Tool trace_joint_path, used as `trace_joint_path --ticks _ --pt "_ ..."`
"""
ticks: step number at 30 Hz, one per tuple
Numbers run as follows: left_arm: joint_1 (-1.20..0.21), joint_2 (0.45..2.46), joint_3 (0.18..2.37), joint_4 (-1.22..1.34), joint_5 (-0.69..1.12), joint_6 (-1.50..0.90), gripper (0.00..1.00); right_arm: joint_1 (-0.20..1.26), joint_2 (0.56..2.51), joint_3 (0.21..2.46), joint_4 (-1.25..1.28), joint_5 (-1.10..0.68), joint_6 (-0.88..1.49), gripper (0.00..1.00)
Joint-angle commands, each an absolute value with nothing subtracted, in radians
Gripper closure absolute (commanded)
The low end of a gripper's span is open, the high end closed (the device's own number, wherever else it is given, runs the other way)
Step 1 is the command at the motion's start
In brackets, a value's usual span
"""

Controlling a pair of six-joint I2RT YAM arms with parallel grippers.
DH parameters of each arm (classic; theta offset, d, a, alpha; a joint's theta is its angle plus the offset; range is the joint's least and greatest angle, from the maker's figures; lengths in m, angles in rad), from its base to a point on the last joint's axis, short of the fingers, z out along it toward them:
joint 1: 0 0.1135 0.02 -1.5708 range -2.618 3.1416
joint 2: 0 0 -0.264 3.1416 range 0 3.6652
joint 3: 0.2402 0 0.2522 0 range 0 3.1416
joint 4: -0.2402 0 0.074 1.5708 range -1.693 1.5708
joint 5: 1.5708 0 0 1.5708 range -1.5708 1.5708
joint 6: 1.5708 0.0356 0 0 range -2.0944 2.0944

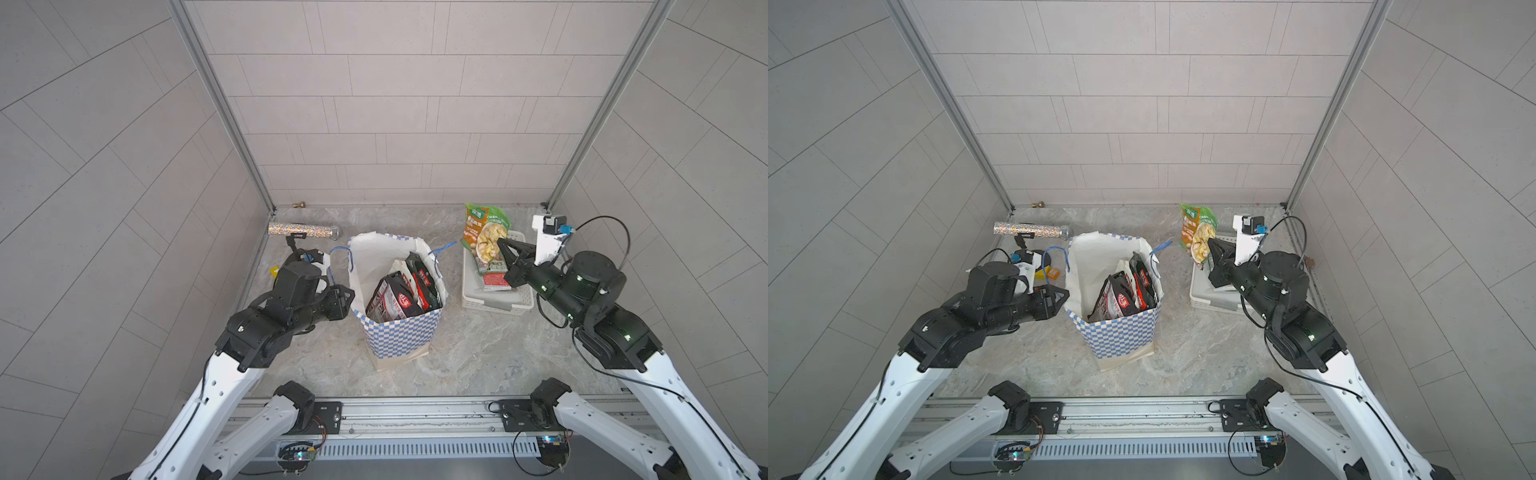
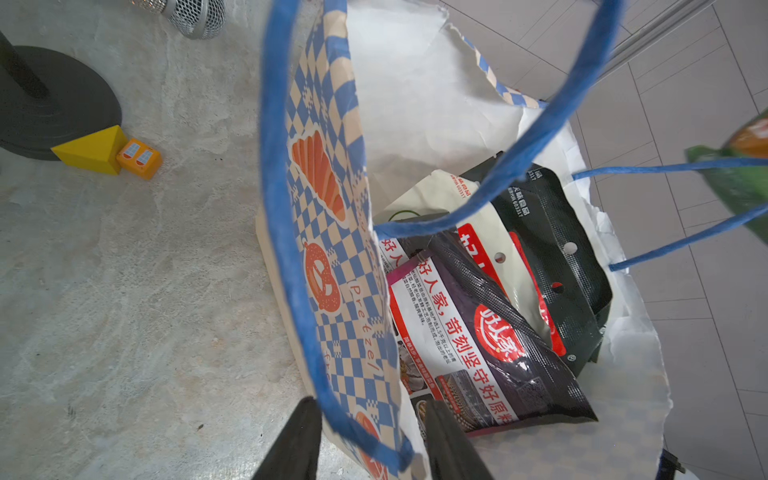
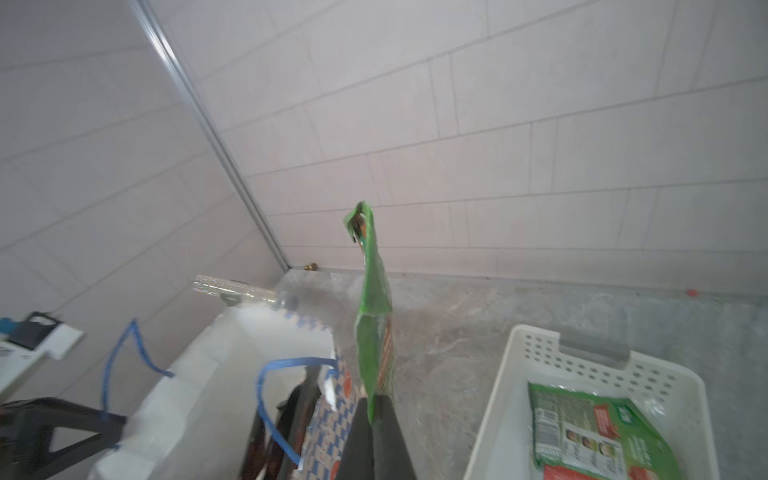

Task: Place the condiment packets inside the bag
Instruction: Pick up the condiment packet from the storage box, then place the condiment packet in the paper bag.

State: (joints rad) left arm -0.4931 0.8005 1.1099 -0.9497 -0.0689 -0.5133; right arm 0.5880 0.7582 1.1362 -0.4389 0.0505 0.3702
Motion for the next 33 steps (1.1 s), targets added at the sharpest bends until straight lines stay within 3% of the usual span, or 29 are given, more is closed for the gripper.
trace_joint_path --ticks 1,8,10,18,33 --pt "-0.491 0.784 1.109 -0.933 -0.094 -0.523 0.56 0.689 0.754 1.193 -0.361 0.062 0.382 1.0" --pt "-0.491 0.743 1.105 -0.94 -0.129 -0.529 0.58 1.021 0.877 1.251 -0.198 0.138 0.322 1.0" --pt "-0.491 0.735 1.107 -0.95 -0.155 -0.523 0.55 1.084 0.909 1.269 -0.182 0.194 0.283 1.0" --pt "-0.491 0.721 1.12 -0.964 -0.226 -0.495 0.48 1.115 1.047 1.21 -0.068 0.17 0.468 1.0" --pt "-0.491 0.731 1.111 -0.944 -0.216 -0.475 0.45 1.225 1.201 1.044 -0.01 0.213 0.672 1.0"
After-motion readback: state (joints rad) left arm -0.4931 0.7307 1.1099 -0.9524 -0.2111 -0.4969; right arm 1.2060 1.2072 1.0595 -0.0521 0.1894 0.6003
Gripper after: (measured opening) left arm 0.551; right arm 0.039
